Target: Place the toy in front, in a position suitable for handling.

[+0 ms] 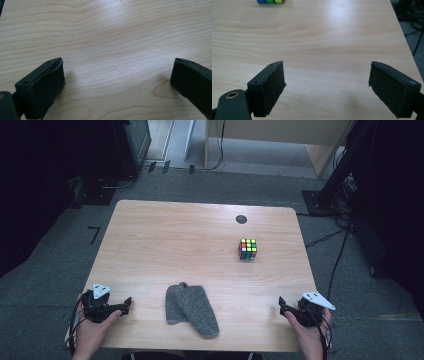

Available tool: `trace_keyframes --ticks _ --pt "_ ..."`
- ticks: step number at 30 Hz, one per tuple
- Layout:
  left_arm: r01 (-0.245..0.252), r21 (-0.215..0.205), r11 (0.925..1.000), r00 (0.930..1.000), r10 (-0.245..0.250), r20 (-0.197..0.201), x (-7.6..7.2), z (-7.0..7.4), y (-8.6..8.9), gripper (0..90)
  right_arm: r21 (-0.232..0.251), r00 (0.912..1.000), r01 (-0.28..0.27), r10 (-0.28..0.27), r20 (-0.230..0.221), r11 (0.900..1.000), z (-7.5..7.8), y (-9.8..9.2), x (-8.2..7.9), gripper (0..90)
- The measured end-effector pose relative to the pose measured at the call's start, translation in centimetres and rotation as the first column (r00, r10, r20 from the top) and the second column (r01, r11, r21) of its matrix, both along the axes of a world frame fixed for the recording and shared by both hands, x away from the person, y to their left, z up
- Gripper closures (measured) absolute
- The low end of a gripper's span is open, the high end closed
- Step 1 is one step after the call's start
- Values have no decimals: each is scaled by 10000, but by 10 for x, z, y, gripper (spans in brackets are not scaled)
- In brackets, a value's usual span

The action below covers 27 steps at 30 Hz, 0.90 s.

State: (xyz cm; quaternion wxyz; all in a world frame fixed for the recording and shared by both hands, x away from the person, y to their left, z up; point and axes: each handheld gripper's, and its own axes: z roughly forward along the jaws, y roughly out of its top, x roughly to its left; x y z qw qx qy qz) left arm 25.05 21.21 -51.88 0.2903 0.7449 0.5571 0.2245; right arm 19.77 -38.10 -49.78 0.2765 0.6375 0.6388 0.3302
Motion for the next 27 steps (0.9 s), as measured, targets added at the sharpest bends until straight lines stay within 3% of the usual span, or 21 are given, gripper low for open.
trace_keyframes --ticks 7,14,20,27 --pt "99 5 10000 10000 -99 1 0 0 0 0 358 9980 -591 582 257 9976 24 32 17 132" --pt "102 6 9999 9999 -102 -3 0 0 0 0 303 9918 -1203 1188 467 9923 37 58 44 131" --pt "112 3 9999 9999 -112 1 0 0 0 0 405 9902 -1357 1341 391 9899 36 77 76 125" --pt "113 5 9999 9999 -113 -1 0 0 0 0 221 9904 -1351 1357 -277 9906 27 97 107 102"
